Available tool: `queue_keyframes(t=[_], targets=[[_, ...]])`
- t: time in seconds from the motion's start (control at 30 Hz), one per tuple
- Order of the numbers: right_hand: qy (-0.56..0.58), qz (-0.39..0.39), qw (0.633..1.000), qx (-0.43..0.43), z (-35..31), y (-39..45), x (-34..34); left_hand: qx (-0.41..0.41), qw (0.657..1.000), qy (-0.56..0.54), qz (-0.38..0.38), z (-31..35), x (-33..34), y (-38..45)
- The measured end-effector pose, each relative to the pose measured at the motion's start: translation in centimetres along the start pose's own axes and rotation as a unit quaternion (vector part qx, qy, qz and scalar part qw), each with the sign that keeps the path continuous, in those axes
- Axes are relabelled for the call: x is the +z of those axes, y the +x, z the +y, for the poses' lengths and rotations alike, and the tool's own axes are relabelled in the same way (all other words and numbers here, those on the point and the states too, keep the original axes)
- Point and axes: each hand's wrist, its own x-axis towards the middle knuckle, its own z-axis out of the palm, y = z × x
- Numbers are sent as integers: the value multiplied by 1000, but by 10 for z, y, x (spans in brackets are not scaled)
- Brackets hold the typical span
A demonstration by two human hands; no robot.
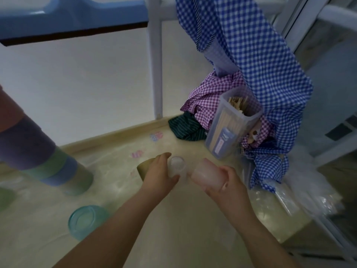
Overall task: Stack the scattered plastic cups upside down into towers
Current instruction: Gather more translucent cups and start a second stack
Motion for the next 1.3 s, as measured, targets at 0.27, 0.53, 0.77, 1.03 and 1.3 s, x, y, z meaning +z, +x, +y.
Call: queue_keyframes(t=[0.27, 0.53, 0.77, 1.03, 1.3], targets=[[-5, 0, 1000, 28, 9, -5, 1, -11, 999, 0, -33, 3, 20, 21], [47, 29, 998, 4, -27, -11, -14, 57, 997, -51, 26, 22, -27, 11], [114, -19, 990, -83, -79, -13, -3, 83, 991, -59, 87, 15, -105, -23], [173, -126, 966, -142, -129, -46, 42, 65, 982, -66, 165, -41, -167, -91], [145, -201, 958, -145, -157, -88, 104, -15, 968, -124, 218, -100, -196, -144]])
